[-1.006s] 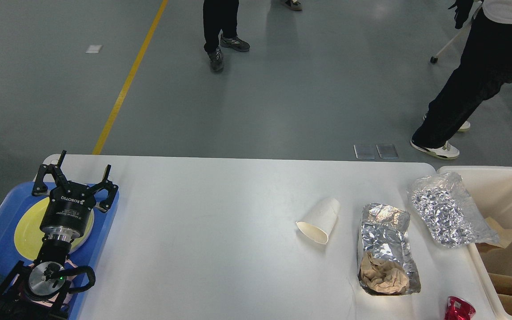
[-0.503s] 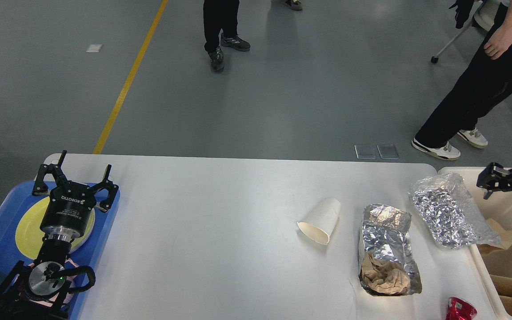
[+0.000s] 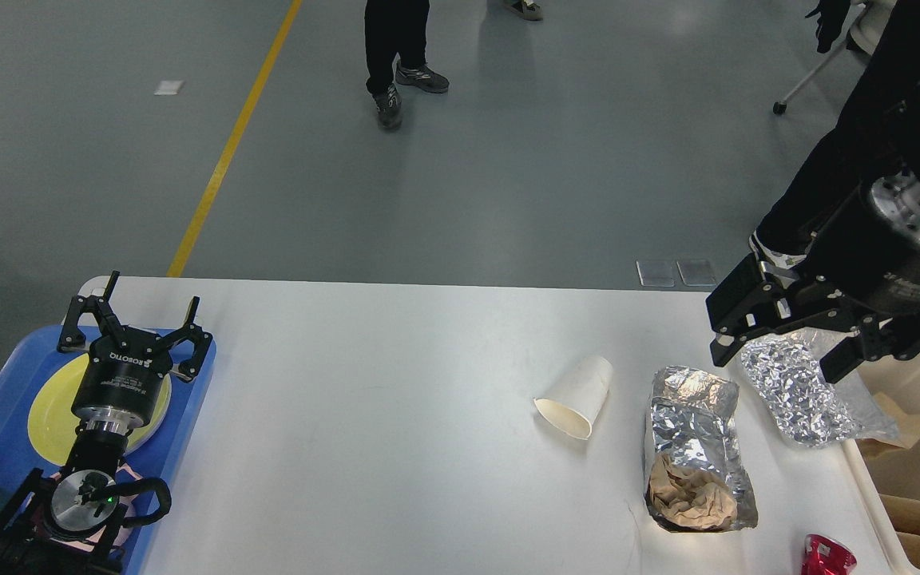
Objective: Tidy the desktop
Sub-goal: 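Bring the right gripper back over the crumpled foil near the bin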
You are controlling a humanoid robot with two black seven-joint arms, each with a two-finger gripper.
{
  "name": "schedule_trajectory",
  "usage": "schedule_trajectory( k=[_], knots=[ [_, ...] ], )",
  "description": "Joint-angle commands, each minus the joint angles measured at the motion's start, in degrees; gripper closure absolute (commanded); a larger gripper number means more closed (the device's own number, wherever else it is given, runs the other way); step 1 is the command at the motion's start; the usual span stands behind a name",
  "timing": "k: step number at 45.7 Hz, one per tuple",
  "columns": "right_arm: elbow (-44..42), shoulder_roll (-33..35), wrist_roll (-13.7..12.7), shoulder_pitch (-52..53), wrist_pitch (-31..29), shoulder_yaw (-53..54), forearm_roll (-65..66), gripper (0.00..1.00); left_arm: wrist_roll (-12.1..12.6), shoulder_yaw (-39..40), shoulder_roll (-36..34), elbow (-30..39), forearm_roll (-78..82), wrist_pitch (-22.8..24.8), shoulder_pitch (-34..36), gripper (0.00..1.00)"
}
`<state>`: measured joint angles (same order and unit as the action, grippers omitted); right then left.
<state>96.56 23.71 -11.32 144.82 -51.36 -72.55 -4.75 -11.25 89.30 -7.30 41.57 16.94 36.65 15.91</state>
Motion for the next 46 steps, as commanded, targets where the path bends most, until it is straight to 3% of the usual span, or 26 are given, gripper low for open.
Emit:
schedule_trajectory(
  k=[1,19,35,40,46],
  knots=[
    [0.91,-1.56,0.07,0.37,4.24,-0.66,-0.61,0.01,0.00,0.00,0.00,0.00,0.02,0.09,0.00,0.04],
    [0.91,-1.82,-0.01,0.11,13.74,-3.65,-0.09,0.02,0.09,0.00,0.00,0.00,0.02,0.09,0.00,0.04],
    [0.82,-1.82,-0.19,-2.00,13.57,-4.18,3.25,0.03,0.09,0.00,0.00,0.00,0.02,0.09,0.00,0.04],
    [-3.47,-1.29,-0.19,-9.98,16.55,-5.23,3.87,0.06,0.00,0.00,0.00,0.00,0.02,0.09,0.00,0.04],
    [-11.83,0.55,-0.28,-24.91,26.21,-6.82,3.87,0.05,0.09,0.00,0.00,0.00,0.02,0.09,0.00,0.04]
  ],
)
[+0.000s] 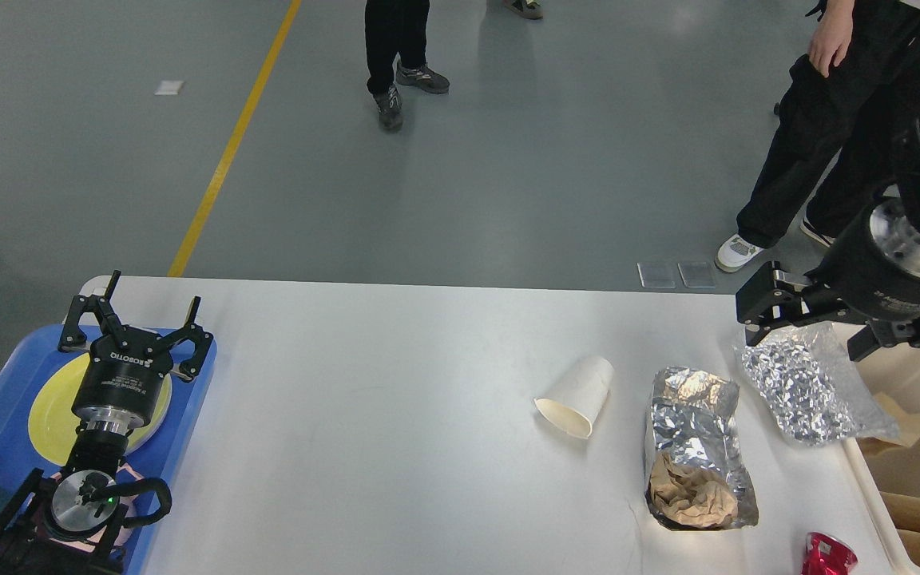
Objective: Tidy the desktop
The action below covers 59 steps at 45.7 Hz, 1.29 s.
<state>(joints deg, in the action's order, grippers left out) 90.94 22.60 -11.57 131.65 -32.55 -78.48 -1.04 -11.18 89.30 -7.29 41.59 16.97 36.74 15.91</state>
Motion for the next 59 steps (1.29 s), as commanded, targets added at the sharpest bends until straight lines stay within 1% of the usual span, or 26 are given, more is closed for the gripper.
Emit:
schedule_trajectory(
  k=[1,5,8,10,13,16,20,23,25,28,30,32,42,46,54,59],
  knots=[
    [-7.61,2.09,-0.03,-14.38,8.89,-0.89,0.16,0.05,-0.07,0.00,0.00,-0.02,-0.09,-0.01,0.00,0.04],
    [-11.13,1.75,0.06,-22.39,12.59,-0.54,0.34,0.04,0.02,0.00,0.00,-0.02,-0.01,-0.01,0.00,0.04],
    [-13.77,1.57,0.15,-26.17,14.35,-0.19,0.69,0.05,-0.07,0.00,0.00,-0.02,-0.01,-0.01,0.00,0.04],
    [-15.79,1.57,0.23,-29.33,15.14,0.43,1.13,0.07,0.02,0.00,0.00,-0.02,-0.01,-0.01,0.00,0.04],
    [-19.48,1.31,0.32,-34.52,16.55,1.57,3.49,0.17,0.02,0.00,0.00,-0.02,-0.01,-0.01,0.00,0.04],
    [-22.90,-0.61,0.50,-39.70,19.17,2.97,9.19,0.24,0.02,0.00,0.00,-0.02,-0.01,-0.01,0.00,0.04],
    [-24.58,-2.55,1.11,-44.19,22.26,4.21,19.21,0.24,0.02,0.00,0.00,-0.02,-0.01,-0.01,0.00,0.04],
    [-24.76,-2.56,1.46,-46.83,24.37,5.87,25.81,0.24,0.02,0.00,0.00,-0.02,-0.01,-0.01,0.00,0.04],
    [-24.76,-2.38,3.12,-48.24,25.42,7.02,29.59,0.26,0.02,0.00,0.00,-0.02,-0.01,-0.01,0.00,0.04],
    [-25.81,-2.38,7.34,-50.00,26.57,8.08,32.68,0.27,-0.07,0.00,0.00,0.07,-0.01,-0.01,0.00,0.04],
    [-27.39,-2.47,9.63,-50.62,27.45,8.16,33.30,0.27,-0.07,0.00,0.00,-0.02,-0.01,-0.01,0.00,0.04],
    [-29.23,-2.47,10.43,-51.06,28.06,8.34,33.21,0.27,-0.07,0.00,0.00,-0.02,-0.01,-0.01,0.00,0.04],
    [-36.71,-2.91,10.26,-56.86,28.85,8.52,33.21,0.25,-0.07,0.00,0.00,-0.02,-0.01,-0.01,0.00,0.04],
    [-39.35,-4.14,10.25,-59.14,29.29,8.43,33.21,0.25,0.02,0.00,0.00,0.07,-0.01,-0.01,0.00,0.04],
    [-41.72,-5.28,10.17,-60.81,29.29,8.78,33.12,0.25,-0.07,0.00,0.00,-0.02,-0.01,-0.01,0.00,0.04],
    [-45.23,-6.86,10.08,-63.18,29.38,9.39,33.12,0.26,0.02,0.00,0.00,-0.02,-0.01,-0.01,0.00,0.04]
  ],
)
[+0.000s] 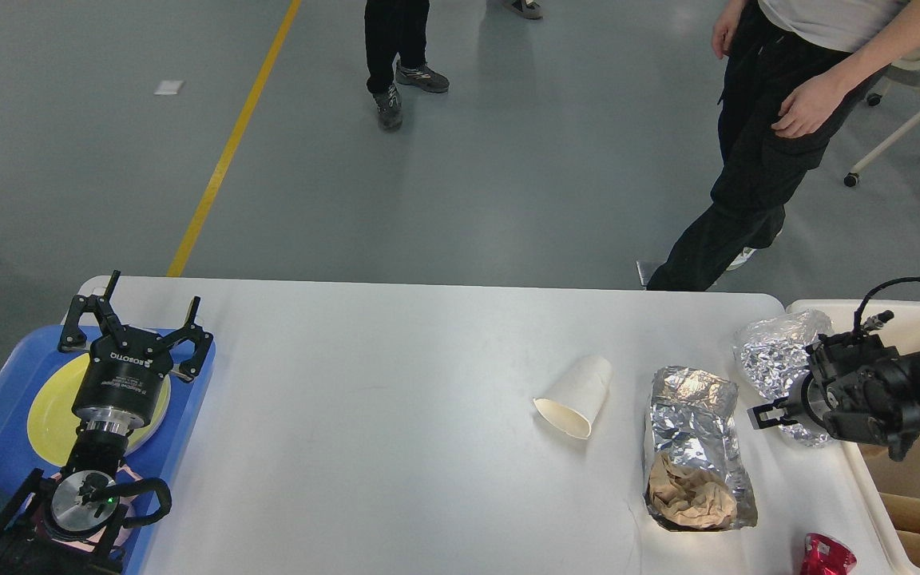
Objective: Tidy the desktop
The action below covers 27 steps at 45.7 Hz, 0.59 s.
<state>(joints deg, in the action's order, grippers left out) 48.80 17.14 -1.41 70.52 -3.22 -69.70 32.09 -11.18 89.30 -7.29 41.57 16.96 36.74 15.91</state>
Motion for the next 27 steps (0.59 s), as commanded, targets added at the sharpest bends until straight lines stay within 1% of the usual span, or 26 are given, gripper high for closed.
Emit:
schedule_trajectory(
  k=[1,6,14,17,27],
  knots=[
    [-3.79,-1.67,-0.09,-2.58,0.05,1.06,-0.01,0.25,0.01,0.00,0.00,0.00,0.00,-0.01,0.00,0.04],
    [-7.31,-2.64,-0.17,-5.04,0.05,2.11,-0.01,0.26,-0.07,0.00,0.00,0.09,0.00,-0.01,0.00,0.04],
    [-9.16,-2.73,-0.26,-5.31,0.05,2.47,-0.01,0.26,-0.07,0.00,0.00,0.00,0.00,-0.01,0.00,0.04],
    [-9.95,-2.90,-0.26,-5.66,0.05,2.55,-0.01,0.28,0.01,0.00,0.00,0.00,0.00,-0.01,0.00,0.04],
    [-14.61,-4.57,-0.35,-9.43,0.05,3.87,-0.01,0.28,0.01,0.00,0.00,0.00,0.00,-0.01,0.00,0.04]
  ],
)
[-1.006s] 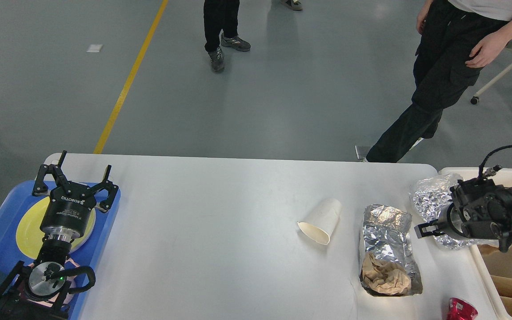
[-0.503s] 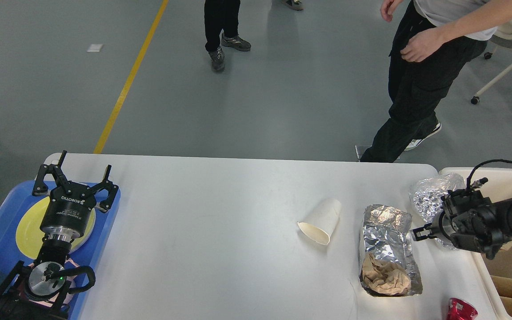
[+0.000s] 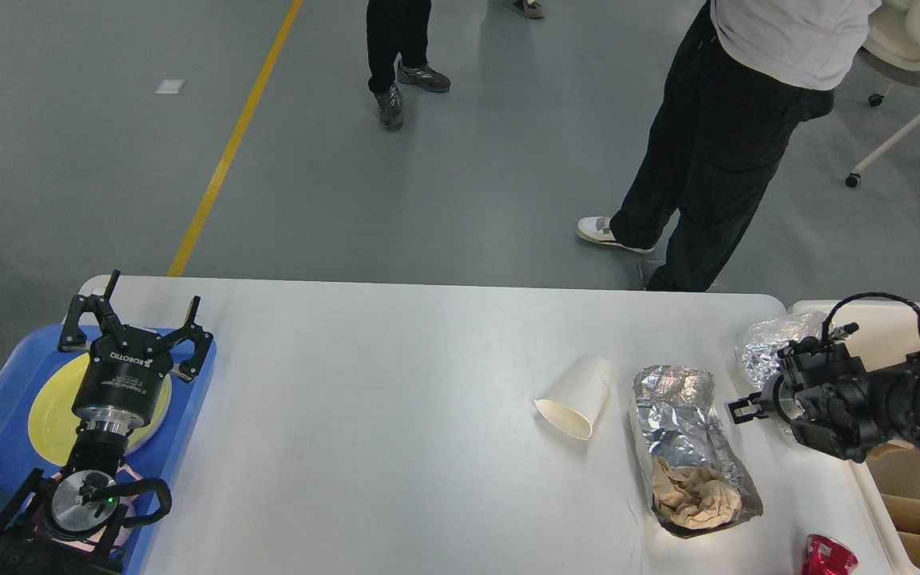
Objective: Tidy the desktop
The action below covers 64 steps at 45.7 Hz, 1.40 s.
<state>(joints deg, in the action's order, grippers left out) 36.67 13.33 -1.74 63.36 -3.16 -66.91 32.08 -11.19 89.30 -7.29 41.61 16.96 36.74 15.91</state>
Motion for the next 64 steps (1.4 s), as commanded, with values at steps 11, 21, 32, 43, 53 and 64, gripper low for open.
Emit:
schedule_trajectory(
  k=[11,21,32,43,53,64],
  knots=[
    [-5.72,-0.85,-0.89,-3.94,0.00,2.05,0.00,0.41,0.02,0.00,0.00,-0.04,0.00,0.00,0.00,0.04],
    [-6.87,-0.94,-0.98,-5.70,0.00,1.52,0.00,0.41,-0.06,0.00,0.00,-0.04,0.00,0.00,0.00,0.04],
    [-6.87,-1.03,-0.98,-5.79,0.00,1.96,-0.08,0.47,-0.06,0.00,0.00,-0.04,0.00,0.00,0.00,0.04],
    [-6.78,-1.11,-0.98,-6.76,-0.18,2.05,-1.05,0.99,-0.06,0.00,0.00,-0.04,0.00,0.00,0.00,0.04],
    [-6.87,-1.03,-0.98,-6.76,0.08,2.75,-5.70,1.00,0.02,0.00,0.00,-0.04,0.00,0.00,0.00,0.04],
    [-6.52,-0.59,-0.98,-6.32,0.17,3.02,-15.11,1.00,-0.06,0.00,0.00,-0.04,0.00,0.00,0.00,0.04]
  ],
)
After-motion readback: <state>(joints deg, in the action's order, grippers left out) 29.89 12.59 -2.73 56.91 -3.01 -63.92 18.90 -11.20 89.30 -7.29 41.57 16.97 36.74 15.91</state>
